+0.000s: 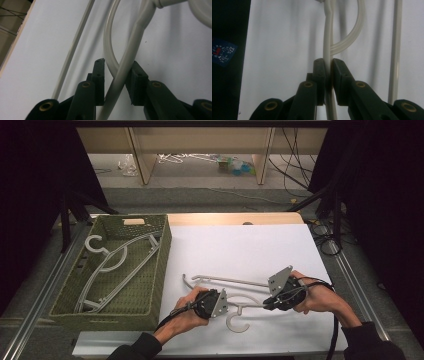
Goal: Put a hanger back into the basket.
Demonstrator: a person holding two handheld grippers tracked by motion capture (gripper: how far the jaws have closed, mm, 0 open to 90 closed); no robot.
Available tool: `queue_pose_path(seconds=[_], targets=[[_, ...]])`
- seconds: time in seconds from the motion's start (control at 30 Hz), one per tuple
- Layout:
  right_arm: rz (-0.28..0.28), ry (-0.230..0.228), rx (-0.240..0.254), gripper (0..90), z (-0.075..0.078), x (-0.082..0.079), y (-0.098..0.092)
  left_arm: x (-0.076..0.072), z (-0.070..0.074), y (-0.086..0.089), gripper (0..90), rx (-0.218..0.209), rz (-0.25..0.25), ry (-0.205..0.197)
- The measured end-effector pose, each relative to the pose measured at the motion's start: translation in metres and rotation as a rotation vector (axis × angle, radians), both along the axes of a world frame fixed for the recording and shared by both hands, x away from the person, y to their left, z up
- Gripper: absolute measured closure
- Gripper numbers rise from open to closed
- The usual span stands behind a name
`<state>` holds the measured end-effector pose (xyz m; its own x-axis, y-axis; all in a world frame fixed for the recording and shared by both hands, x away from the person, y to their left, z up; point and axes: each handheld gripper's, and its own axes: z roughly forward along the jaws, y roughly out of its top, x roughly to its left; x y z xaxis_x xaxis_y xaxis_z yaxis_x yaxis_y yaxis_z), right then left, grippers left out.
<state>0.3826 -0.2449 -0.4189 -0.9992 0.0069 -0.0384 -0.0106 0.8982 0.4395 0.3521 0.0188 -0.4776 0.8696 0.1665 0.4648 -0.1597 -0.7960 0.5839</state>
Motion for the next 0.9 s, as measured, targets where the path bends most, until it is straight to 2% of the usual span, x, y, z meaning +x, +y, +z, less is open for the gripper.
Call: queue_pose_path(seconds=[0.07,0.17,0.23,0.27,0.3,0.33,0.37,0.4,0.47,0.5,0.53,0.57,0.6,0.63,0.67,0.7,0.73,0.77,0.8,0.83,0.87,0.9], targets=[[0.004,0.000,0.006,80.9,0.000,0.001,-0.002,-0.001,0.004,0.000,71.8,0.010,-0.009,0.009],[-0.003,-0.008,0.012,80.0,0.000,0.003,-0.005,-0.004,0.008,-0.002,73.0,0.004,-0.010,-0.005],[-0.037,-0.004,0.017,76.9,-0.001,0.005,-0.007,-0.006,0.013,-0.002,74.6,0.017,-0.021,-0.022],[-0.037,-0.004,0.017,76.9,-0.001,0.005,-0.007,-0.007,0.013,-0.003,74.6,0.016,-0.022,-0.019],[-0.057,-0.009,0.031,73.3,0.000,0.007,-0.008,-0.008,0.017,-0.004,75.6,0.009,-0.023,-0.041],[-0.057,-0.009,0.031,73.3,0.000,0.007,-0.008,-0.008,0.017,-0.004,76.5,0.009,-0.023,-0.041],[-0.091,-0.028,0.049,69.9,0.002,0.008,-0.009,-0.008,0.019,-0.004,77.0,0.014,-0.039,-0.023],[-0.102,-0.036,0.057,67.8,0.003,0.009,-0.009,-0.009,0.021,-0.004,77.4,0.005,-0.034,-0.029],[-0.146,-0.054,0.088,57.7,0.006,0.009,-0.011,-0.010,0.028,-0.004,78.5,-0.021,-0.015,-0.022],[-0.146,-0.054,0.088,57.7,0.006,0.009,-0.011,-0.010,0.028,-0.004,78.8,-0.021,-0.015,-0.022],[-0.175,-0.065,0.105,55.7,0.008,0.010,-0.011,-0.009,0.031,-0.004,78.8,-0.035,-0.004,-0.003],[-0.217,-0.087,0.152,48.5,0.011,0.012,-0.012,-0.007,0.035,-0.002,78.9,-0.046,0.007,0.005],[-0.248,-0.098,0.187,46.9,0.013,0.013,-0.013,-0.007,0.035,-0.002,78.9,-0.046,0.007,0.005],[-0.278,-0.102,0.200,45.9,0.015,0.013,-0.014,-0.005,0.039,0.000,78.9,-0.066,0.019,0.034],[-0.297,-0.110,0.208,43.7,0.016,0.013,-0.014,-0.005,0.041,0.003,78.9,-0.069,0.083,0.041],[-0.297,-0.110,0.208,43.7,0.016,0.013,-0.014,-0.005,0.041,0.003,78.9,-0.069,0.083,0.041],[-0.336,-0.129,0.240,39.9,0.020,0.014,-0.015,-0.005,0.042,0.005,78.9,-0.089,0.107,0.053],[-0.336,-0.129,0.240,39.9,0.020,0.014,-0.015,-0.004,0.043,0.007,78.9,-0.106,0.133,0.073],[-0.379,-0.145,0.263,37.6,0.022,0.014,-0.016,-0.002,0.046,0.009,78.9,-0.108,0.147,0.088],[-0.379,-0.145,0.263,37.6,0.022,0.014,-0.016,-0.001,0.047,0.011,78.9,-0.128,0.165,0.099],[-0.403,-0.172,0.272,36.8,0.023,0.015,-0.018,0.002,0.052,0.015,78.9,-0.160,0.199,0.129],[-0.426,-0.171,0.279,36.6,0.024,0.015,-0.019,0.002,0.052,0.015,78.9,-0.160,0.199,0.129]])
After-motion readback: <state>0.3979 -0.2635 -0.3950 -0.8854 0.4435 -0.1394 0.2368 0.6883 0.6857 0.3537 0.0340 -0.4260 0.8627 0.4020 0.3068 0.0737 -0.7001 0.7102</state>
